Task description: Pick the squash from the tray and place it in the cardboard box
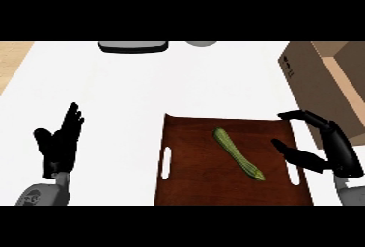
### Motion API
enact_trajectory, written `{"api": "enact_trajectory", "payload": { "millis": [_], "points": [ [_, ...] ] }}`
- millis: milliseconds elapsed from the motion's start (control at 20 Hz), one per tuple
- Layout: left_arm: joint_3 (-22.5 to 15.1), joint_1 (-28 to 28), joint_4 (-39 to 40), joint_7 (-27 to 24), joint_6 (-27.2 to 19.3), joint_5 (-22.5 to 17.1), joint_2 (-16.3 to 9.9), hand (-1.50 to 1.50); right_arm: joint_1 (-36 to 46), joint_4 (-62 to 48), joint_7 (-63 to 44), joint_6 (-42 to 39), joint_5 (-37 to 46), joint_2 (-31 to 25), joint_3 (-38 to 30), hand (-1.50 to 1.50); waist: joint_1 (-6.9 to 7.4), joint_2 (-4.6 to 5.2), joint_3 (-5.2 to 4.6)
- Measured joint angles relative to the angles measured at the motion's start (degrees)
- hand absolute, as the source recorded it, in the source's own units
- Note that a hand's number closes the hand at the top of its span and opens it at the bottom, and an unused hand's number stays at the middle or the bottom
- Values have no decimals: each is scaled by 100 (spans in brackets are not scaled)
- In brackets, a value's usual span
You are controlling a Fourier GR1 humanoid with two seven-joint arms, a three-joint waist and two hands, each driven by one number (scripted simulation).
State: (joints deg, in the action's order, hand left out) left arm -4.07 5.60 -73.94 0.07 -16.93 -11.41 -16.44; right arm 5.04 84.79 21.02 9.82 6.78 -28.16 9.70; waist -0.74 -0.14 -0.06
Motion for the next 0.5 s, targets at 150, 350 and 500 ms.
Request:
{"api": "enact_trajectory", "payload": {
  "millis": [150,350,500],
  "points": [
    [-12,-20,109,-107,20,100,67,0,-244,245,15,83,340,-203,-72,-150,11,4,3],
    [-68,-23,-39,19,-94,236,100,0,-517,936,-734,-181,741,-716,-16,-150,12,-6,0],
    [-106,-12,-15,25,-135,309,187,0,-446,1438,-1577,-637,756,-1037,-75,-150,23,-3,-1]
  ]
}}
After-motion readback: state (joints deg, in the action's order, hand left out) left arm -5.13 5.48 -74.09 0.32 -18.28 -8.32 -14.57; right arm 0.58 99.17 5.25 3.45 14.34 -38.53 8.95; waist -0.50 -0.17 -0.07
